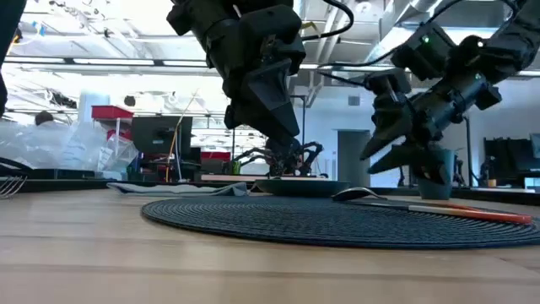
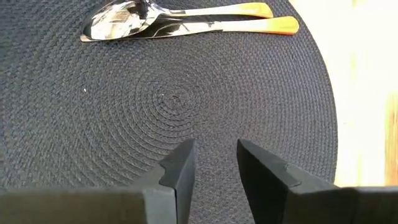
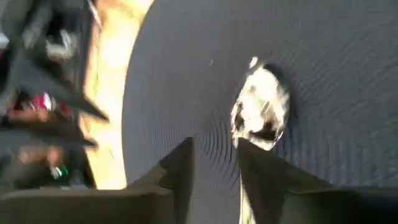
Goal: Set table place
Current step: Put the orange spoon on the blue placemat to the right of the orange table knife
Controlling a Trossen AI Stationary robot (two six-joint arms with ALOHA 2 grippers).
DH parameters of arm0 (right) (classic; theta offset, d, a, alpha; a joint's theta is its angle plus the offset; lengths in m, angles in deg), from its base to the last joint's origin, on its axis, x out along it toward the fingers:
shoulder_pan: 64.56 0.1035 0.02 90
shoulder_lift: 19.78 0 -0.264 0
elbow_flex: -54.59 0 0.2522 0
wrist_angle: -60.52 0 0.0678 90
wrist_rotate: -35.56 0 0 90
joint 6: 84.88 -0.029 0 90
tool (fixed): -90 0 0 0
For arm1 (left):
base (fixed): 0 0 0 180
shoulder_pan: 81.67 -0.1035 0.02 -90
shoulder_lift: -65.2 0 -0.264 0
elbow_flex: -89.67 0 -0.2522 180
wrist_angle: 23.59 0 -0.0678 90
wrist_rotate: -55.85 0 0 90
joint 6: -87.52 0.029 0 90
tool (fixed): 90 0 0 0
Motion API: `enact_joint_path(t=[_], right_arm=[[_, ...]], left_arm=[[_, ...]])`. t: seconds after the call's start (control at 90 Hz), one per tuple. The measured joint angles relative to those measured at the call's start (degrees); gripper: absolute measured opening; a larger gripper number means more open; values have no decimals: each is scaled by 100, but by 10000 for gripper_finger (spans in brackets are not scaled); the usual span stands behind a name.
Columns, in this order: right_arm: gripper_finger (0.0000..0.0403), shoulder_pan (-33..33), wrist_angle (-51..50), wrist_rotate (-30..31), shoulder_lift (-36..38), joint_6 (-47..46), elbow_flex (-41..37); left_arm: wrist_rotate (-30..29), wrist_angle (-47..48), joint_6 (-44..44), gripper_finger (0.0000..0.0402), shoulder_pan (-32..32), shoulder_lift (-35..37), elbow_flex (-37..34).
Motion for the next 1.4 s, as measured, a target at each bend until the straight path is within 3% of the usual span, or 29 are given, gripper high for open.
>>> enact_joint_path(t=[0.056, 0.122, 0.367, 0.478, 0.833, 1.4], right_arm=[[15, 207, -376, 259, -4, 298, 138], [19, 342, -678, 387, -4, 558, 322], [145, 304, -2122, 540, -2, 825, 887], [176, 288, -2639, 730, -7, 834, 939], [143, 514, -2156, 686, -261, 816, 956], [141, 550, -2369, 737, -992, 994, 1481]], left_arm=[[-2, 27, -16, 105, 11, 0, 0], [-2, 47, -61, 105, 17, 0, 0], [-5, 184, -82, 105, 42, -1, 0], [-9, 204, -43, 105, 67, 0, 0], [-9, 216, 29, 105, 73, 0, 0], [-7, 224, 62, 105, 73, 0, 0]])
